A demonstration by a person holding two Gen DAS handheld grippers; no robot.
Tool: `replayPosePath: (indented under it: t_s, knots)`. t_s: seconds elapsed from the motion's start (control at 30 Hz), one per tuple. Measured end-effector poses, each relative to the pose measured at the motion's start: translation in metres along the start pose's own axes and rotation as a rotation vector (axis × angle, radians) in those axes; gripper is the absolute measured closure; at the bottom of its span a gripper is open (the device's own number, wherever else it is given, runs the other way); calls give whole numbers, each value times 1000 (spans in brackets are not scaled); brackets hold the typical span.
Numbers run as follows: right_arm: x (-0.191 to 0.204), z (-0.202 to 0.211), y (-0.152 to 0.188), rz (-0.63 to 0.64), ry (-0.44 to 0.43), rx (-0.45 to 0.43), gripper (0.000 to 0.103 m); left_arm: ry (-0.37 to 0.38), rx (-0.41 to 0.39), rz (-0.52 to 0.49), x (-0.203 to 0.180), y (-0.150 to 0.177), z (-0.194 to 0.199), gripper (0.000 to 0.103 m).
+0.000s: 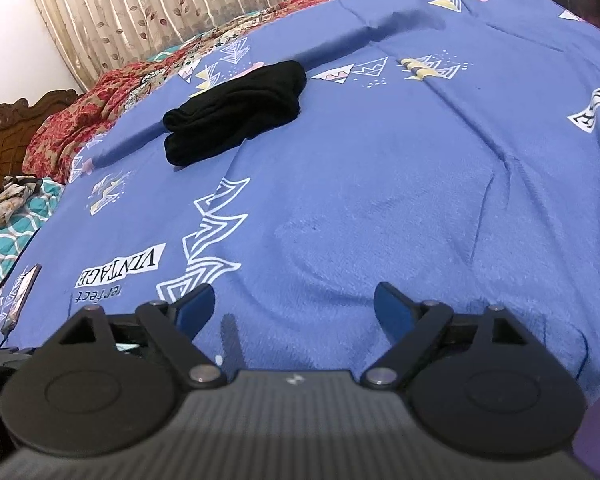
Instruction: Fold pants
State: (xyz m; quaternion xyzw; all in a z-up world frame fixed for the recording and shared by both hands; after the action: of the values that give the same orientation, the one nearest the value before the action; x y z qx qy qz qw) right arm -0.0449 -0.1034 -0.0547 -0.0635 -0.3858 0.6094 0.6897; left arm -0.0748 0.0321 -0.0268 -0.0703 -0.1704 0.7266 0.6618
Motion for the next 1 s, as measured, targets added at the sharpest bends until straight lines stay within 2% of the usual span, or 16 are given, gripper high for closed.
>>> replayPosePath:
  t_s: [1.0]
  knots:
    - [1,-3,-3,6,8,-1,14,4,-17,-14,-2,1,2,0]
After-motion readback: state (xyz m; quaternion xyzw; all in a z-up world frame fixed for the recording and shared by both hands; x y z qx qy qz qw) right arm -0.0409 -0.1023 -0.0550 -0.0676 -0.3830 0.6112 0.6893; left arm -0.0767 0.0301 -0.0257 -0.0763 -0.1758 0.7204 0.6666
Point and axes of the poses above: each gripper's, at about its wrist camera, not at the fingertips, and z roughly against the way its jaws point, x to its left, y to its underside, the point moved 3 cm from there along -z, roughly the way its jaws point, and after that the axes turned 14 degrees about x, right-handed, at the moved point
